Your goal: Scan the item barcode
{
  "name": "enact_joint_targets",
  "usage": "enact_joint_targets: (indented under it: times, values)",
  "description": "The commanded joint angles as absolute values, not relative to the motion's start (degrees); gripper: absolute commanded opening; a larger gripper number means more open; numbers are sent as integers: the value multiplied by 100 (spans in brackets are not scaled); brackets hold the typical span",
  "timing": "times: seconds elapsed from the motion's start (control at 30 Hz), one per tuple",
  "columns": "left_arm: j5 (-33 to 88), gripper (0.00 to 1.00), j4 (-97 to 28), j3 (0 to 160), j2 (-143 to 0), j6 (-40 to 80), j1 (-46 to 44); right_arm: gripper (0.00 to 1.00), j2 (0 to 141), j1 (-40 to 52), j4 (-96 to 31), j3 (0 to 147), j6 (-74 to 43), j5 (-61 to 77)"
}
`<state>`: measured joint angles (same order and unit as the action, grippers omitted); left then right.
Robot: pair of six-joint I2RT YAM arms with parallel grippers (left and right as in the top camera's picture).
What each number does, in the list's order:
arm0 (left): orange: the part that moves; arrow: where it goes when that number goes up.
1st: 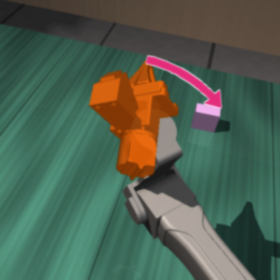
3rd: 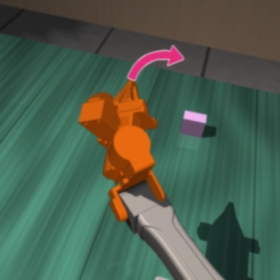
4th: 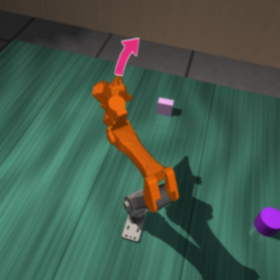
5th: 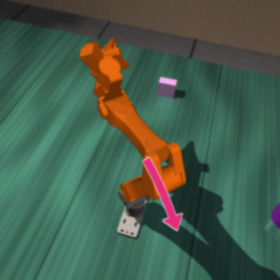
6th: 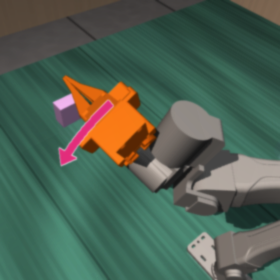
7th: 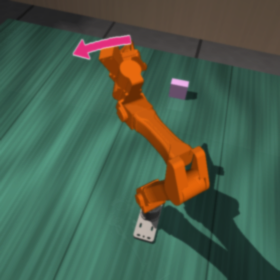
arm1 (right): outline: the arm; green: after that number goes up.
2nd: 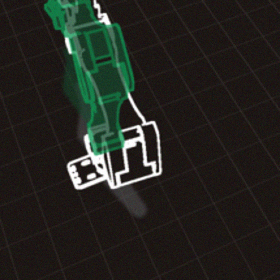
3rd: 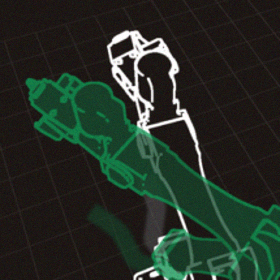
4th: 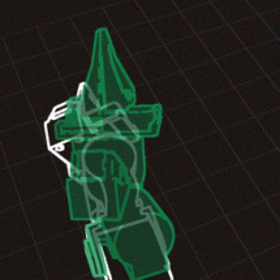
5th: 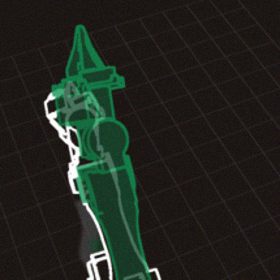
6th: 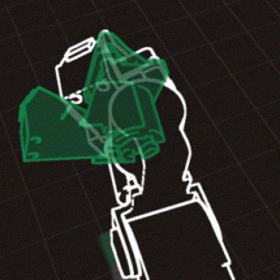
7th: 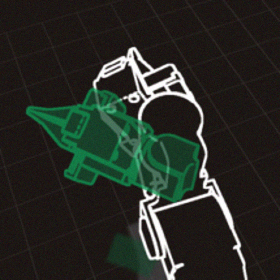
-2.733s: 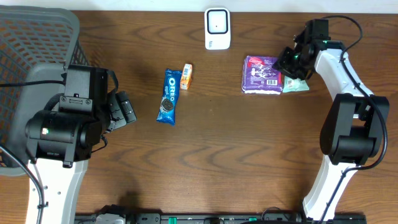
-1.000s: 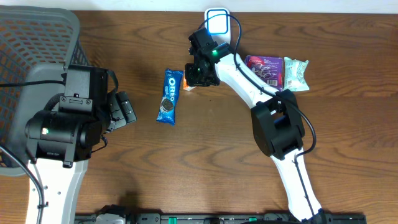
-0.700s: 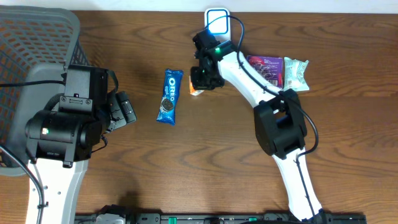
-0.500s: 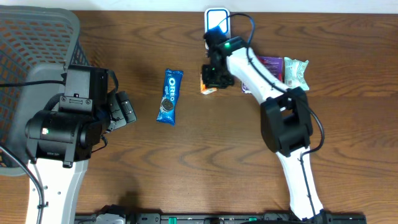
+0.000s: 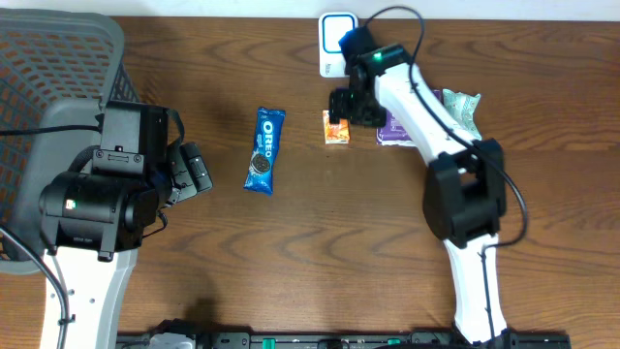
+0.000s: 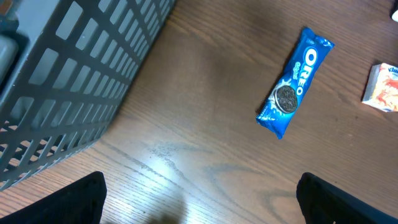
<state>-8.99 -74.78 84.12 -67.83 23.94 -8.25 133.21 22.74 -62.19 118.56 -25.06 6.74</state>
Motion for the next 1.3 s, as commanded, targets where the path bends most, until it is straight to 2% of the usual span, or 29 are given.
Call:
enact_joint_targets:
  times: [0.0, 0.07, 0.23, 0.4, 0.67, 0.83, 1.03, 1.27]
  values:
    - [-963, 98, -7500, 8464, -6816, 2362, -794, 80, 12652, 2403, -6020, 12036, -2255, 985]
    - [-963, 98, -7500, 8464, -6816, 2362, -794, 83, 12632, 2517, -5905, 12033, -2244, 1236]
    - [-963, 98, -7500, 8464, -6816, 2362, -794, 83, 12748, 2908, -5634, 11920, -2381, 1538]
    - [-963, 98, -7500, 8464, -6816, 2362, -794, 80, 13179, 3299, -5349, 11909, -3083, 1535]
    - [-963, 98, -7500, 8464, -6816, 2362, -794, 76, 14108, 3612, -5019, 11909, -3433, 2036]
    - [-963, 98, -7500, 8464, -6816, 2362, -794, 71, 14339, 3621, -4989, 11909, -3494, 2224]
    - [-963, 98, -7500, 8464, -6816, 2362, -794, 58, 14352, 3656, -4853, 11909, -3494, 2222]
    - [-963, 98, -7500, 8464, -6816, 2362, -794, 56, 14374, 3789, -4600, 11795, -3651, 2222]
